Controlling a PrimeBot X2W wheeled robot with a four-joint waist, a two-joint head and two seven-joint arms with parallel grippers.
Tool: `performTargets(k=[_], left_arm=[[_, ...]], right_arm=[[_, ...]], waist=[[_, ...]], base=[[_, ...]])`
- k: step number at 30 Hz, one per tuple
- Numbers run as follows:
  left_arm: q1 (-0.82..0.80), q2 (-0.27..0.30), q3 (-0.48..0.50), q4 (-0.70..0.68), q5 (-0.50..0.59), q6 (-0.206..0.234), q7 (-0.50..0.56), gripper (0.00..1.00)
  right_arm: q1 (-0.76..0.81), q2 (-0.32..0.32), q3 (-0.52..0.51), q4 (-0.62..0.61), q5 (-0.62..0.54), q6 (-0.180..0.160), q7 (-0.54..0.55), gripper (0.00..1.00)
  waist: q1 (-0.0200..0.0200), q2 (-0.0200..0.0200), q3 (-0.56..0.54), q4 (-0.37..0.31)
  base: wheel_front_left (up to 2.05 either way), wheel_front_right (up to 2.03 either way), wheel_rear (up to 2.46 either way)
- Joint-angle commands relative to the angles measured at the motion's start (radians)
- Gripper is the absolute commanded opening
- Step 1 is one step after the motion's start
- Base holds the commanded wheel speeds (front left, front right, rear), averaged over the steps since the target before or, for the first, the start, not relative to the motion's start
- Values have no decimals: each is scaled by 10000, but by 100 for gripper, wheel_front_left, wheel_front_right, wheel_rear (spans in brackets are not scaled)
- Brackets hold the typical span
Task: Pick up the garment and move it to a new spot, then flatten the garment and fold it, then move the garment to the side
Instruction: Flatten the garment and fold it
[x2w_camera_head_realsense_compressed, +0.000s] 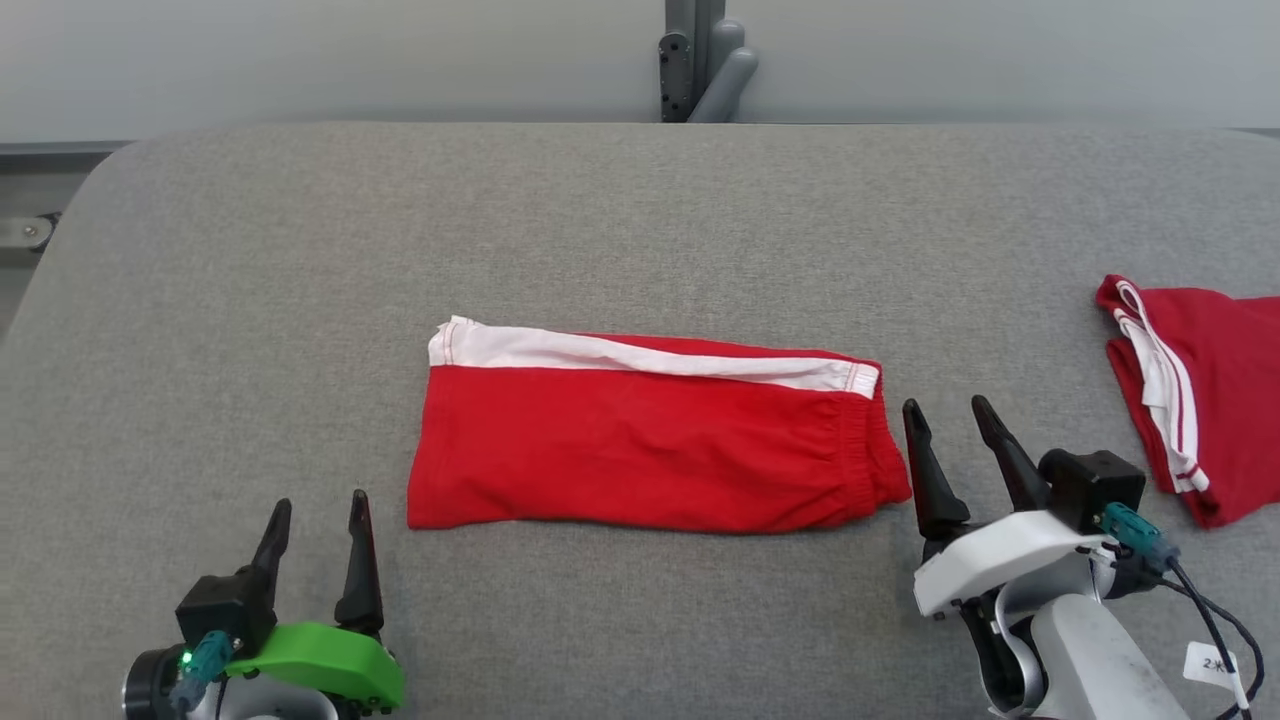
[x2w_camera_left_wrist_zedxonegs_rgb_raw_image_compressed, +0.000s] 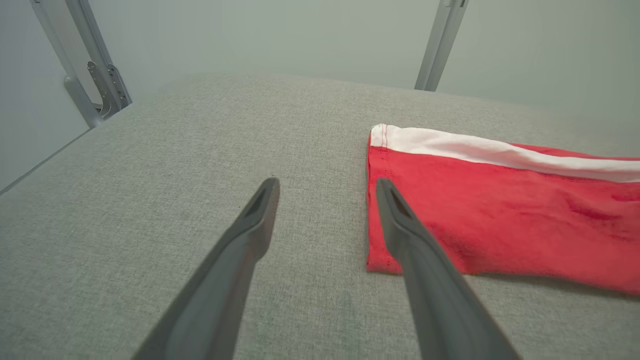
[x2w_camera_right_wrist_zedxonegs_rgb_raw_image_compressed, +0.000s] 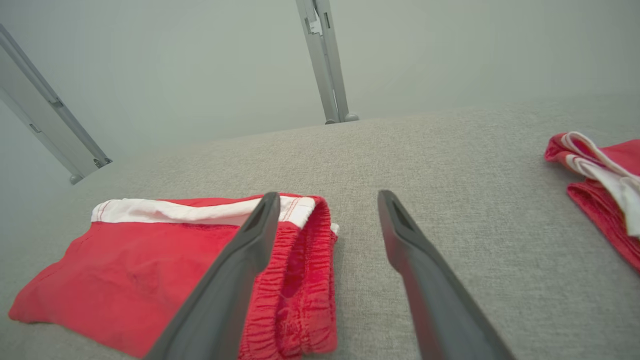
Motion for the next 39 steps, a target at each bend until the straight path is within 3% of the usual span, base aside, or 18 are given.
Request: performTargets(k=[1,8,14,21,22,23,24,34,39], left_arm=[[-168,-4,-206,24,-159,-65,7,100],[-633,0,-895,234,-571,-84,6,100],[-797,-3,-1004,238,-686,-1,7,100],[-788,-4,-1049,264,-750,-22,6,100],[-799,-4,-1057,269,-764,-35,6,100],[-802,-4,-1062,268,-770,-49,7,100],[-790,-4,-1072,262,-763,-60,7,100],[-449,-5,-1096,295,-851,-98,7,100],[-356,-5,-1129,368,-874,-117,6,100]], right_arm=[[-244,-31,54,344,-28,-3,8,100],[-1450,-46,-35,2642,-116,-3,6,100],[-2074,-43,-3,4130,82,-3,8,100],[-2032,49,1111,4834,1586,2,72,100],[-2031,64,1358,4824,1878,6,86,58],[-2040,72,1496,4762,2126,14,88,25],[-2033,66,1587,4715,2389,14,88,0],[-1935,-431,-6,4411,2748,-14,17,0],[-2282,-781,262,3920,3024,-9,8,0]], waist=[[0,0,262,505],[0,0,715,1137],[0,0,887,1258],[0,0,975,1270],[0,0,982,1269],[0,0,984,1265],[0,0,978,1262],[0,0,789,1149],[0,0,751,965]], base=[[0,0,0],[0,0,0],[0,0,0],[0,0,0],[0,0,0],[0,0,0],[0,0,0],[0,0,0],[0,0,0]])
